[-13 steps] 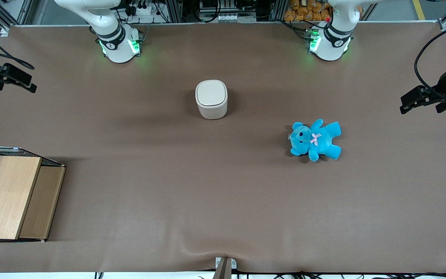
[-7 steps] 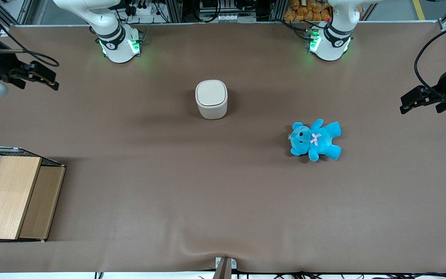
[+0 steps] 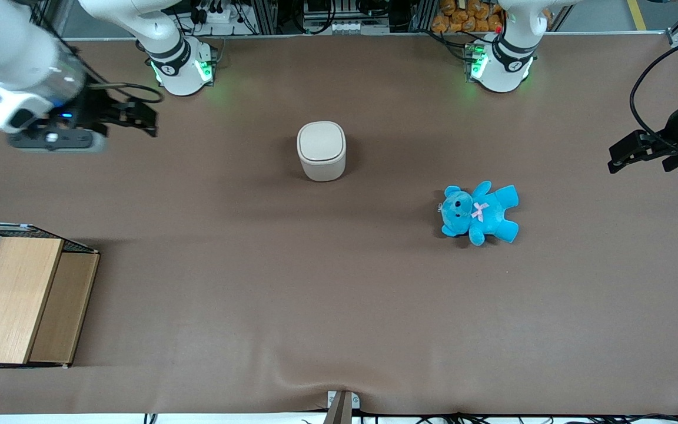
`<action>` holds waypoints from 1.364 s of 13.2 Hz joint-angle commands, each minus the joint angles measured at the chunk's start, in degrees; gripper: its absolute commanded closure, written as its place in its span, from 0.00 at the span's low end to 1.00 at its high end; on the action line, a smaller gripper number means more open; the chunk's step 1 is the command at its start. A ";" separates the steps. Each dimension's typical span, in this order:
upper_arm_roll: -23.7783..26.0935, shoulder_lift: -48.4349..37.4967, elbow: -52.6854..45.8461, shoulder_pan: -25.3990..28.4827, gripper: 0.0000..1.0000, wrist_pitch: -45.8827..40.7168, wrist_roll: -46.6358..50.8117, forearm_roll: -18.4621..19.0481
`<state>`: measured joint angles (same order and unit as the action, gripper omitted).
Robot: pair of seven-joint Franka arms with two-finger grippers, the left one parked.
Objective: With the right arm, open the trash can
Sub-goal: 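Move the right gripper toward the white trash can's lid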
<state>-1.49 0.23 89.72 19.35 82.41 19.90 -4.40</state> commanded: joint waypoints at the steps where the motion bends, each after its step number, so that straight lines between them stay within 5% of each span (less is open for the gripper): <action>1: -0.62 3.27 -3.40 4.71 0.00 -0.50 5.48 -0.78; 4: -0.53 6.00 -4.55 8.41 0.01 -0.32 8.67 -1.48; 9: -0.53 8.64 -2.97 15.35 0.94 4.86 8.84 -3.51; 13: -0.44 9.17 1.24 20.36 1.00 6.70 11.98 -5.17; 18: 0.52 7.85 15.38 27.13 1.00 23.82 18.94 -6.50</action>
<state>-0.81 10.30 98.96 44.52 101.59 36.98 -10.41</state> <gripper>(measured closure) 0.991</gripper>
